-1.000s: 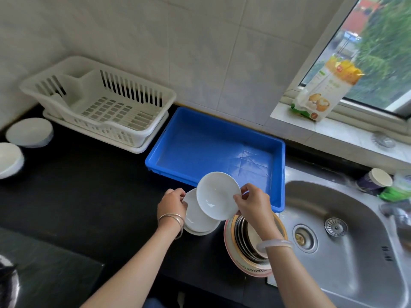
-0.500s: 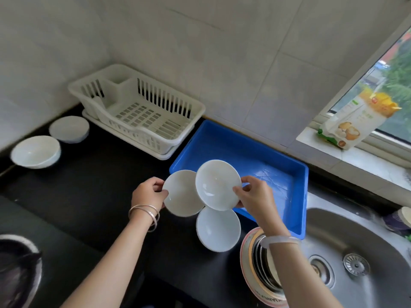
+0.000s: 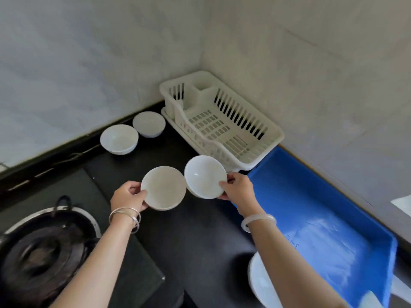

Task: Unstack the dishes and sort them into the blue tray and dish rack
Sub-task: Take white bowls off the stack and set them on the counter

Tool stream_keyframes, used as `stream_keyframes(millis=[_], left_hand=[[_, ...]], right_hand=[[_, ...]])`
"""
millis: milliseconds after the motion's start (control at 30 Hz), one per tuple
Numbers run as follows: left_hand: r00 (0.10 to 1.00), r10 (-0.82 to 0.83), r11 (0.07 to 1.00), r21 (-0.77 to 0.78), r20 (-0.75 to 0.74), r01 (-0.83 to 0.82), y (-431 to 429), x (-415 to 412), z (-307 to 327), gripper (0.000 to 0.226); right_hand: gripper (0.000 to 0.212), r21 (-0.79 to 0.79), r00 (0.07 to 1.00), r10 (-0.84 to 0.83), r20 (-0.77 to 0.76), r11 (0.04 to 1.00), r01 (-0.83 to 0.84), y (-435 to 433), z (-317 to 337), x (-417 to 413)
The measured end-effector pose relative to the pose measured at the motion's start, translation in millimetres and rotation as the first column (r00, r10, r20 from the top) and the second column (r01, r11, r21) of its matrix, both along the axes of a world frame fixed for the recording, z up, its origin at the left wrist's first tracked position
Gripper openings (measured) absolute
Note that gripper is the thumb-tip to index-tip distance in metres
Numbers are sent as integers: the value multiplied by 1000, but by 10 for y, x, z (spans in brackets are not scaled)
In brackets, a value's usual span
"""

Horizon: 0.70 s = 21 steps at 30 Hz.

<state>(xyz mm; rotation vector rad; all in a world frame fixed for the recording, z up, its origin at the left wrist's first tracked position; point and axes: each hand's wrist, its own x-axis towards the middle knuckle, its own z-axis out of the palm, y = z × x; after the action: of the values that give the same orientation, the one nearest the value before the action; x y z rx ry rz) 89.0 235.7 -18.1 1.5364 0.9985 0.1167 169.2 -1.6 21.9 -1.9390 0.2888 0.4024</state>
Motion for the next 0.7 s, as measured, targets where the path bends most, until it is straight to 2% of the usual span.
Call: stream_keyframes(millis=[167,400,567,700], left_hand=[[989,146,989,-34,-26,-147,339,152,-203,20],[949,312,935,-163,-44,-315,566,382,-379,21],[932,362,911,-200,-25,-359,627,439,-444,21],[936,351,913,-217,-15,-346,635,450,-493,22]], right_hand=[[14,-41,998,45,-49,998,-47,484,-291,334],[15,-59,995,-41,-95,998,35,908,-593,640],[18,-22,988,-105,-112,994,103,1055,-738,731],[16,-19,989,-99,-110,995,97,1127,-835,766]])
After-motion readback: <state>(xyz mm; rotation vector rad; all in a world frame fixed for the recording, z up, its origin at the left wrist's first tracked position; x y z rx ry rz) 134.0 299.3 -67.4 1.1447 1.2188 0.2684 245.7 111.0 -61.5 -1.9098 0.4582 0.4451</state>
